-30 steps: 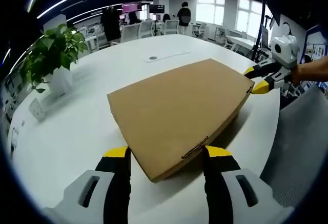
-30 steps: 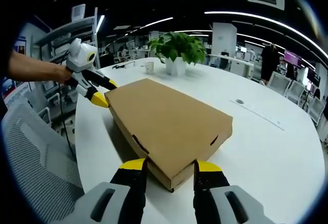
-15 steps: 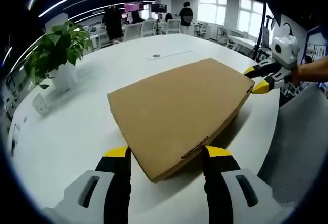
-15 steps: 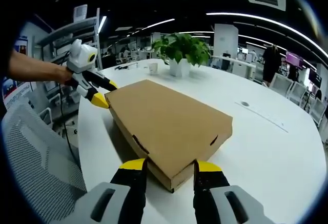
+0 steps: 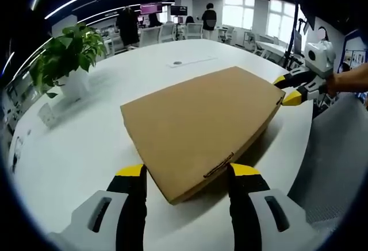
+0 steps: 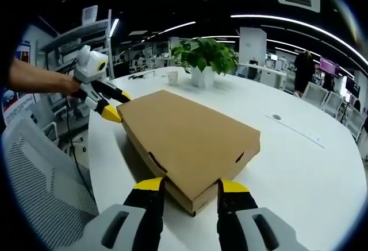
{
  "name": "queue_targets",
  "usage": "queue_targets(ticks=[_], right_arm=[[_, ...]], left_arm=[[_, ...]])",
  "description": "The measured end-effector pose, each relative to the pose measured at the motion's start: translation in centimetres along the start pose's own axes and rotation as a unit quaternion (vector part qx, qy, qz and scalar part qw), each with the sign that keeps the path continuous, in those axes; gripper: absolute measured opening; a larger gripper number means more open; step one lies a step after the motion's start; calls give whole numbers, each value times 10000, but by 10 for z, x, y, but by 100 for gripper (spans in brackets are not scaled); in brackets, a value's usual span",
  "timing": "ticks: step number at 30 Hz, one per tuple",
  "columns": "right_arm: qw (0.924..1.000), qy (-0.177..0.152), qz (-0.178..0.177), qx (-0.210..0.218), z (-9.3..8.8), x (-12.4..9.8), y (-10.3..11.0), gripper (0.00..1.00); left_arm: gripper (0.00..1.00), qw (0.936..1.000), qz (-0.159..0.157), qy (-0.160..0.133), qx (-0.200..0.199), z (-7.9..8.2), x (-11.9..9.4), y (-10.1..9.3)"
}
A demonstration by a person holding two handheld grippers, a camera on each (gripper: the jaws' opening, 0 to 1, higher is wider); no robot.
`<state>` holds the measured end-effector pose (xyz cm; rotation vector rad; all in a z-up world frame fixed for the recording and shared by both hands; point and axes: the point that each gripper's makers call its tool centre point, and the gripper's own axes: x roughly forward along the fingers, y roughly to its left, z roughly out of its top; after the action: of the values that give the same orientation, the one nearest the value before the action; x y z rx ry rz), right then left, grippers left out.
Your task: Operate the shoe box by opening the lid, removing the specified soft item, and placing it in the target area until the item is outside and the box remains undamaged.
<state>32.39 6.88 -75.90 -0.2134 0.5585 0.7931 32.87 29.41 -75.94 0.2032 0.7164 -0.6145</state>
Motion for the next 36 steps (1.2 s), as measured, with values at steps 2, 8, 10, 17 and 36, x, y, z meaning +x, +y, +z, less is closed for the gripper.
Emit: queue_targets(ticks=[2,8,10,17,36], right_arm=[[10000,-18,1,27,1,0,0,33],[9999,-59,9,102,2,-2,1,34],[9999,-79,19,100,4,-3,1,33],[9998,-136,52,149,7,-5,0,33],[9987,-392,91,321,28,-16,-1,34]], left_arm=[[57,10000,-3,-26,-3,0,0,0],[58,10000,-21,-20,-13,0,0,1],[58,10000,-38,-32,-34,1,0,1],[58,9999,-91,-68,-86,4,-4,1],[62,9991,-132,-254,-312,22,-16,-1]])
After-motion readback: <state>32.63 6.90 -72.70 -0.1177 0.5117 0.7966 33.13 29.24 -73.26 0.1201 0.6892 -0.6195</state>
